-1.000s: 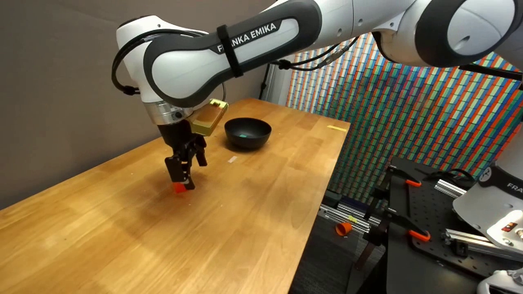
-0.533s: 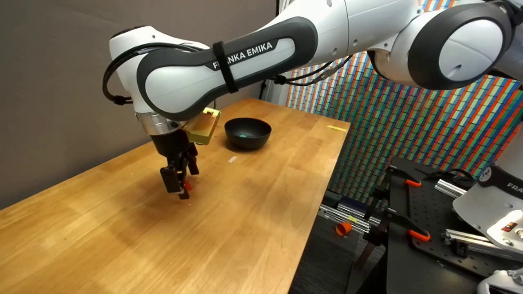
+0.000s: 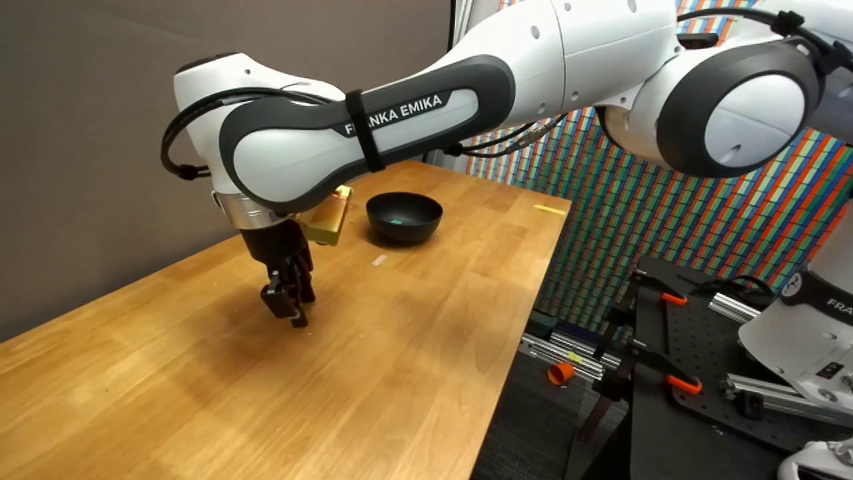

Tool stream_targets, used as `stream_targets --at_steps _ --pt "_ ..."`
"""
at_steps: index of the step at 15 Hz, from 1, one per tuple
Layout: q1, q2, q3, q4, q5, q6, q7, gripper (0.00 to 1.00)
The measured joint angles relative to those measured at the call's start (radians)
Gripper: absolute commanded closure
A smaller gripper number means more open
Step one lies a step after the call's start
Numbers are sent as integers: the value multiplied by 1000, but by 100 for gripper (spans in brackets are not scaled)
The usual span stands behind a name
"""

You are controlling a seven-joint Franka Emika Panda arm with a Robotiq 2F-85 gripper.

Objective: Put the blocks in the bowl

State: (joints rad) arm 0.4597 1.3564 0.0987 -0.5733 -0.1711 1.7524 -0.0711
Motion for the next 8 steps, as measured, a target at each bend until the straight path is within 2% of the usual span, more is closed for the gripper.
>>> stream_targets --at_steps 1,4,8 --pt "1 8 -2 13 0 -2 -1 21" --pt "9 30 -22 54 0 -13 24 1" --pt "20 50 -59 130 1 -11 207 0"
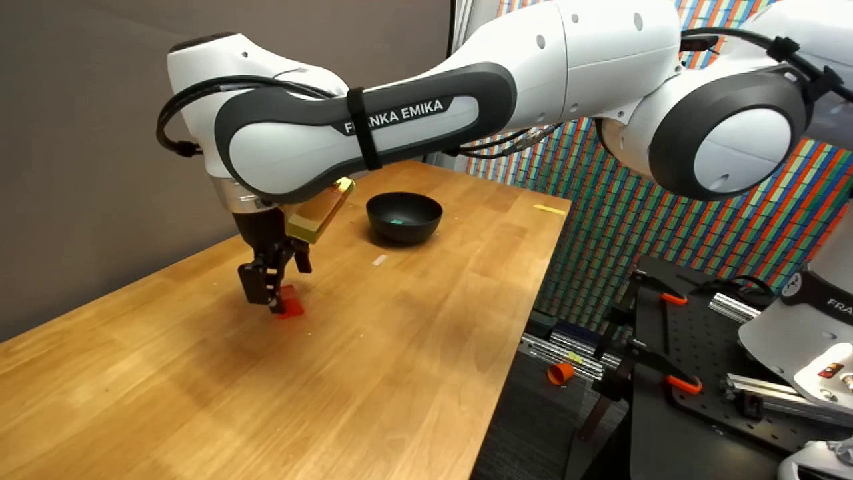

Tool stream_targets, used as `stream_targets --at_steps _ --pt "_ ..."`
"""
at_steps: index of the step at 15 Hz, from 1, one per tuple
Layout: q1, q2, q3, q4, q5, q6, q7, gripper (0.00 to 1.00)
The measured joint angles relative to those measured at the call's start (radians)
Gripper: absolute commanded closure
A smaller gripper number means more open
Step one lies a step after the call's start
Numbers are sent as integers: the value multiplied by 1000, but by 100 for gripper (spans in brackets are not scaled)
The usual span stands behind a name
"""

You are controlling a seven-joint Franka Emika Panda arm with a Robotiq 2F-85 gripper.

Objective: Put the blocks in the bowl

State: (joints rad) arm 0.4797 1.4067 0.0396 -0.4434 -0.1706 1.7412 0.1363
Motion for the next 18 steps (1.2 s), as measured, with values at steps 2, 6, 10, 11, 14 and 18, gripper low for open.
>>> stream_targets --at_steps 2,6,10,11,14,18 --pt "0 -4 -10 6 1 23 99 0" --pt "4 -4 -47 3 1 81 303 0" --pt "14 14 -97 -13 1 100 487 0" --pt "14 21 -100 -14 1 86 524 25" --pt "14 33 -100 -11 2 43 600 44" --pt "18 27 -95 -9 19 -25 646 23"
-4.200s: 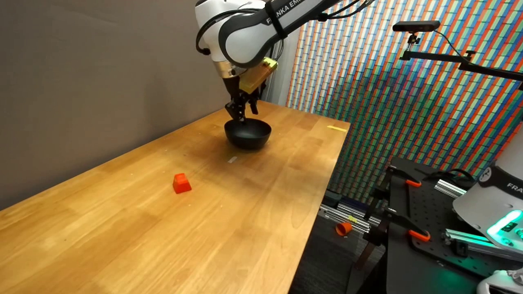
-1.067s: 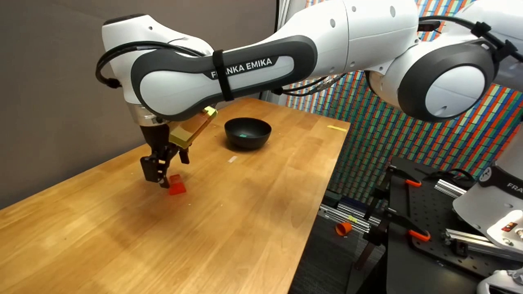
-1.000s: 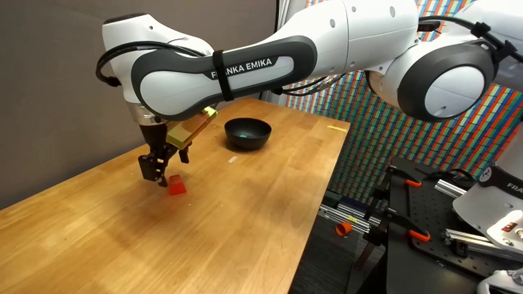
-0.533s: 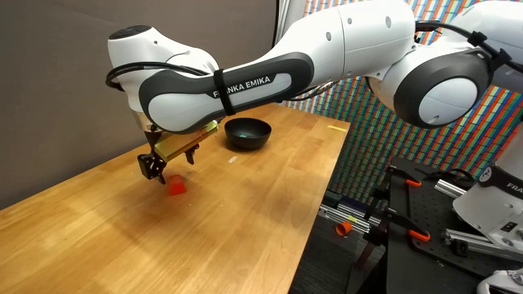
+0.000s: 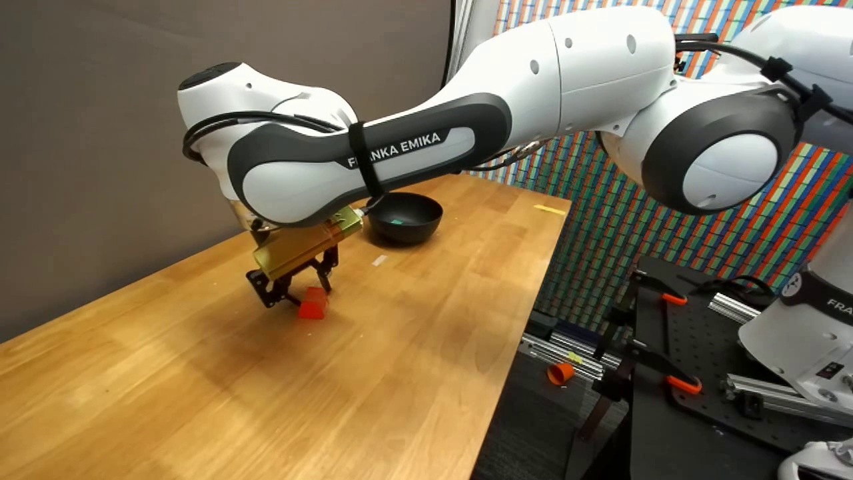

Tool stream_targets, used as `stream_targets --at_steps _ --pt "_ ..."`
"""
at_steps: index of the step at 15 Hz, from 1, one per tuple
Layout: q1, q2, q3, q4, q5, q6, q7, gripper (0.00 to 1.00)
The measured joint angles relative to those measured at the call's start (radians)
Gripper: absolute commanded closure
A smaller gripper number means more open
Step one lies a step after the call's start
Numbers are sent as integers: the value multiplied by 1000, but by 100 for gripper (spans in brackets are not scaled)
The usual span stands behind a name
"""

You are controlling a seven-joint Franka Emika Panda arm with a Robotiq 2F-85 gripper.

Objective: Put the blocks in the bowl

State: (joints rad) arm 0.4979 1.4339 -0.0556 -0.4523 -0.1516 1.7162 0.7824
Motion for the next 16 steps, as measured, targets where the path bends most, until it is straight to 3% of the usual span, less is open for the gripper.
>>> stream_targets --at_steps 1,2,6,7,16 --pt "2 -2 2 0 4 -22 3 30" --pt "5 -4 5 0 9 -45 4 30" --pt "16 -19 14 0 12 -125 -26 2" --pt "17 -24 25 0 14 -136 -52 0" --pt "29 -49 84 -3 46 -161 -308 0"
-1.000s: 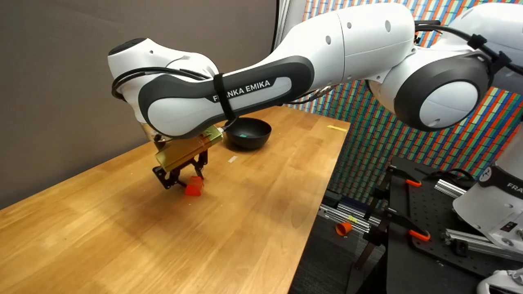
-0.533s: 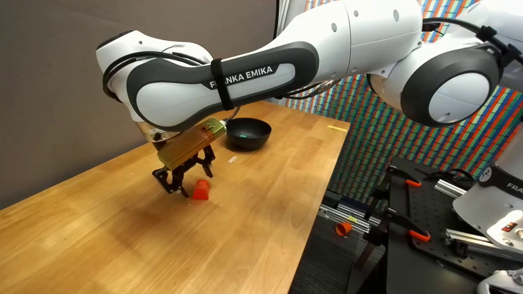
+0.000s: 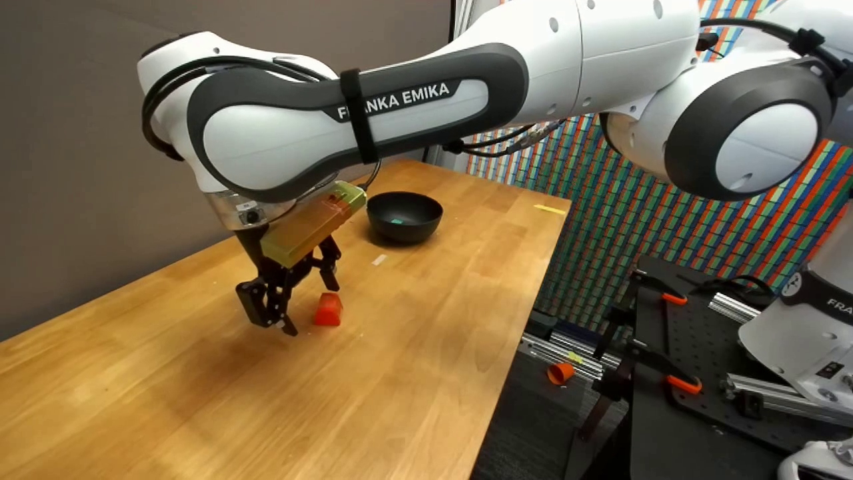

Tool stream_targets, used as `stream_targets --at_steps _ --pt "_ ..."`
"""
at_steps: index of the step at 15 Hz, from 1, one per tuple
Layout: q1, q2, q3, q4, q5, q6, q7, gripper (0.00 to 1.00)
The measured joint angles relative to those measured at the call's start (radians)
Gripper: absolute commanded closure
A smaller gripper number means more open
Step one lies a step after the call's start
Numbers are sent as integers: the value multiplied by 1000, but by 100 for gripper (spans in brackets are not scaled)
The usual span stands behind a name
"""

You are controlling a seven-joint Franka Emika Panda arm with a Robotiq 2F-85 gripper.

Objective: Put the blocks in the bowl

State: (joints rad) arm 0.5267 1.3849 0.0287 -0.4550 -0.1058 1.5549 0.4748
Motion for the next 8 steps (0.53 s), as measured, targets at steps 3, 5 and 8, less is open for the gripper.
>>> stream_targets --at_steps 3,5,8 --pt "-12 4 3 0 13 -13 -100 0" --pt "-22 7 4 0 13 -18 -167 0" --pt "-34 14 4 0 13 -21 -255 35"
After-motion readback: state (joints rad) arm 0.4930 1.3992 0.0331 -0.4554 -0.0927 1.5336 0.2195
